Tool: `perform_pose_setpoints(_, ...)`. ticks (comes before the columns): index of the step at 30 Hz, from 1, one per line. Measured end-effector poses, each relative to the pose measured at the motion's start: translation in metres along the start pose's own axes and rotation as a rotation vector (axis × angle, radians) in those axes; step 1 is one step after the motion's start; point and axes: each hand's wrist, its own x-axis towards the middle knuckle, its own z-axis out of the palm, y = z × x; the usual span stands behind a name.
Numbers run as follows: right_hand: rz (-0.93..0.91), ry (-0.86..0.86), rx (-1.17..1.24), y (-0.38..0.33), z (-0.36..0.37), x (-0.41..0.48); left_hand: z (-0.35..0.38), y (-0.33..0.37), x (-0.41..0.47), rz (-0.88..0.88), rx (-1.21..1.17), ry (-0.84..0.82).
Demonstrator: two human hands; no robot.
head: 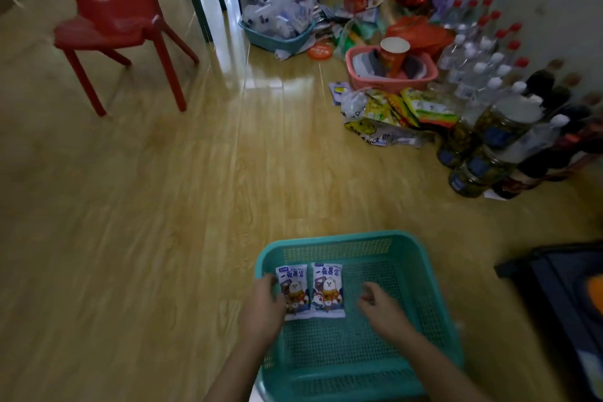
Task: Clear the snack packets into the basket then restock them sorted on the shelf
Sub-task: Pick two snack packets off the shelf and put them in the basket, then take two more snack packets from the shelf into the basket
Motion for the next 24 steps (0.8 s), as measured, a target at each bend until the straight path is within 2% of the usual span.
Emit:
perform_pose_setpoints(3,-0.06,0.09,0.032,-0.039,-0.057,-0.065,-0.067,0.059,-0.052,0.165,0.185,0.062)
perform_pose_setpoints(6,-0.101,0.176,0.075,-0.102,-0.134,-0.159,-0.154,0.146,-0.113,0.243,0.299,0.073)
perform_pose_setpoints(9,-0.146,0.266,0.01,-0.167,-0.226,-0.263,-0.241,0.246,-0.178,0.345,0.413,0.058)
perform_pose_setpoints(14,-0.31,0.538,-0.181,-0.252,-0.365,-0.437,-0.361,0.384,-0.28,0.504,0.509,0.173)
perform_pose_setpoints(19,-0.28,0.782,-0.276,-0.275,-0.447,-0.591,-0.432,0.478,-0.367,0.744,0.545,0.264)
perform_pose_setpoints(24,-0.178,1.012,-0.274,-0.237,-0.461,-0.716,-0.452,0.522,-0.437,1.032,0.428,0.318)
